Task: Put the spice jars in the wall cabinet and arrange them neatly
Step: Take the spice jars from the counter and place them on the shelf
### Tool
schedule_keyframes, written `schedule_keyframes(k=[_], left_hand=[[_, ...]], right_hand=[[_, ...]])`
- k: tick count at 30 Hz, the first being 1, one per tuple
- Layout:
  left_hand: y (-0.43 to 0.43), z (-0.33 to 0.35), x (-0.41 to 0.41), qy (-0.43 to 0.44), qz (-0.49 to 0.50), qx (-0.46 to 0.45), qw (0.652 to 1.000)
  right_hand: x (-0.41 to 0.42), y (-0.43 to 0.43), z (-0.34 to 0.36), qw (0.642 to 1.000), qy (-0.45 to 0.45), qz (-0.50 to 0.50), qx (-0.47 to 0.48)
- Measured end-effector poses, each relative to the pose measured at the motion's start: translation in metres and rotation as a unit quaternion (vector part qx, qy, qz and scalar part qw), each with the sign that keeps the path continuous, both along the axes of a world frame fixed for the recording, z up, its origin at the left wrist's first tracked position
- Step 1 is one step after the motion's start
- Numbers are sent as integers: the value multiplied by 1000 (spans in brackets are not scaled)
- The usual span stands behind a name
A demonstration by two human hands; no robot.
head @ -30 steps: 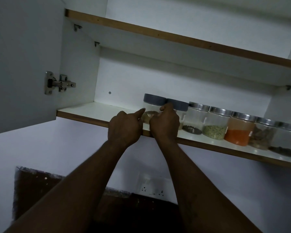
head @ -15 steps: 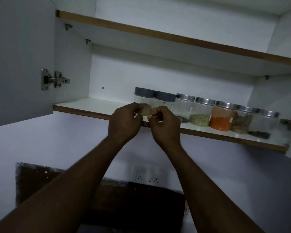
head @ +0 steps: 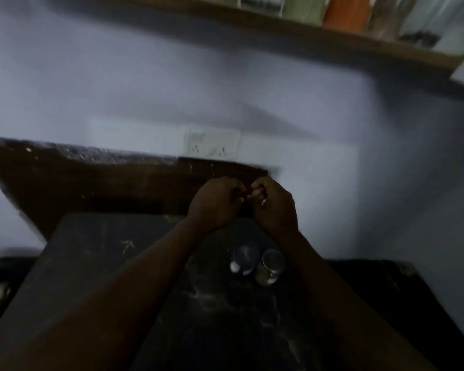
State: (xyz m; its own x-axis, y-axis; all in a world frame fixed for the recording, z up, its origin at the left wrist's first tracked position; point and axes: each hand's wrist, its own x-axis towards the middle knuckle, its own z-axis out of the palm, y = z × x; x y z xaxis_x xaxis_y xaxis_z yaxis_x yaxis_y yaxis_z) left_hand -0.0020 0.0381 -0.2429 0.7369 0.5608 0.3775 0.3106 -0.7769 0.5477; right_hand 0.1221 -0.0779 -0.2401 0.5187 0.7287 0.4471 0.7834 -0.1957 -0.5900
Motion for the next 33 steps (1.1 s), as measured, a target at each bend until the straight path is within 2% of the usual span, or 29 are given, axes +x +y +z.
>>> schedule_keyframes(k=[3,7,10,14,17,21,24,33], left_hand=[[-21,-55,7,103,-22,-38,994],[-47,-111,15,195,-36,-98,975],[-65,-141,24,217,-40,-150,964],[-83,-172,46,242,-61,-162,955],[-93,-185,66,227,-75,-167,956],[-96,-203,90,267,-91,-167,945],[-98,-212,98,301,-104,-175,932],[-97,-199,89,234,-96,-173,952]], right_hand=[[8,-24,-52,994,41,0,-105],[18,-54,-107,977,60,-36,-201],[29,-74,-141,960,69,-76,-259],[48,-94,-180,940,86,-122,-308],[62,-101,-203,934,126,-129,-307],[74,-103,-226,928,214,-101,-286],[79,-101,-237,930,223,-71,-283],[76,-103,-231,949,215,-74,-219]])
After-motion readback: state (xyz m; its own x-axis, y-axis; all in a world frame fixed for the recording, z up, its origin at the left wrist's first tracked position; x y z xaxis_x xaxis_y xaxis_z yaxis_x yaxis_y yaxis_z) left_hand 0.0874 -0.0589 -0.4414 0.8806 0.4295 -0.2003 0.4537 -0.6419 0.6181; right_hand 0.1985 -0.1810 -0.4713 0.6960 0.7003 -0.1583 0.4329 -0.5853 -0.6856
